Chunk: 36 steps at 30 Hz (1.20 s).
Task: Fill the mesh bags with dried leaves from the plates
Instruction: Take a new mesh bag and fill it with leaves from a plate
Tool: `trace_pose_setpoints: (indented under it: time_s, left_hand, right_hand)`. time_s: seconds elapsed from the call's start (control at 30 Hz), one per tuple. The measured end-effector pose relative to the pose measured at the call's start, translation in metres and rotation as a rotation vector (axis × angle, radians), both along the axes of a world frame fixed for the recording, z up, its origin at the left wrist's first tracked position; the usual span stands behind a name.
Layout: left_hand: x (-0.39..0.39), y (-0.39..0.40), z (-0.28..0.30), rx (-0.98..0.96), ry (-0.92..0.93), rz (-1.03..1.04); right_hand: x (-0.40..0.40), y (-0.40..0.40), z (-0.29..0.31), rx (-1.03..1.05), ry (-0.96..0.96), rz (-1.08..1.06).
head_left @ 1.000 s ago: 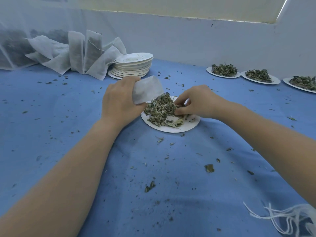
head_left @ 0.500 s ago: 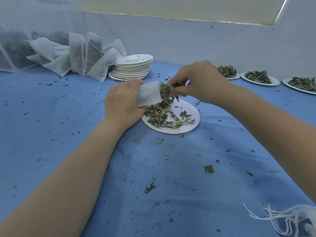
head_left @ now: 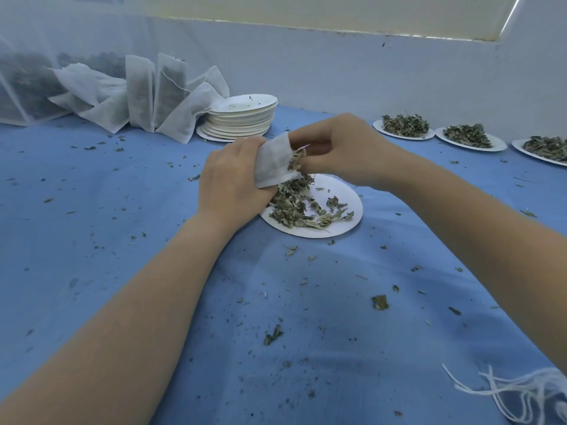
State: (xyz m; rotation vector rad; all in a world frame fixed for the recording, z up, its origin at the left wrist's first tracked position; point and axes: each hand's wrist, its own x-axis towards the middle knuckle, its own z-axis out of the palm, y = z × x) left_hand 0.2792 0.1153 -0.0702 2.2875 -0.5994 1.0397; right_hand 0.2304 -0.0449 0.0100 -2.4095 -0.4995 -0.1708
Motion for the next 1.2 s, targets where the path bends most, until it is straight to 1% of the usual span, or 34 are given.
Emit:
trace_pose_setpoints:
  time_s: [0.1,0.2,0.33,0.43,0.53,0.63,0.77,0.83,0.97,1.13,1.2]
  left_hand:
    - [0.000,0.000,0.000,-0.035,0.013,0.010]
    - [0.000,0.001,0.000,-0.042,0.028,0.012]
    - [0.000,0.002,0.001,-0.060,0.060,0.021]
    - [0.000,0.001,0.001,-0.060,0.067,0.026]
    - [0.000,0.001,0.002,-0.048,0.044,0.024]
    - [0.000,0.000,0.001,-0.032,0.019,0.015]
    - [0.001,0.001,0.001,-0.036,0.008,0.011]
    - [0.002,0.001,0.001,-0.037,0.001,-0.010]
    - [-0.001,-0.001,0.001,-0.022,-0.020,-0.032]
    - [-0.005,-0.005,0.002,0.033,-0.071,-0.049]
    - [-0.006,-0.005,0.002,0.036,-0.066,-0.054]
  right_hand:
    - [0.001,-0.007,0.001,0.046,-0.006,-0.026]
    - [0.002,-0.008,0.002,0.042,-0.062,-0.102]
    - [-0.003,-0.009,0.005,0.160,-0.074,-0.105]
    - [-0.007,-0.005,0.003,0.101,-0.104,-0.084]
    - [-0.007,0.003,-0.007,0.016,-0.180,-0.124]
    - [-0.004,0.007,-0.012,0.033,-0.247,-0.162]
    - [-0.002,-0.002,-0.010,0.163,-0.195,-0.193]
    - [0.000,-0.007,-0.009,0.179,-0.165,-0.195]
    - [0.003,-0.005,-0.009,0.100,-0.204,-0.161]
    - [0.014,0.008,-0.013,-0.156,-0.247,-0.137]
    - [0.017,0.013,-0.013,-0.220,-0.242,-0.131]
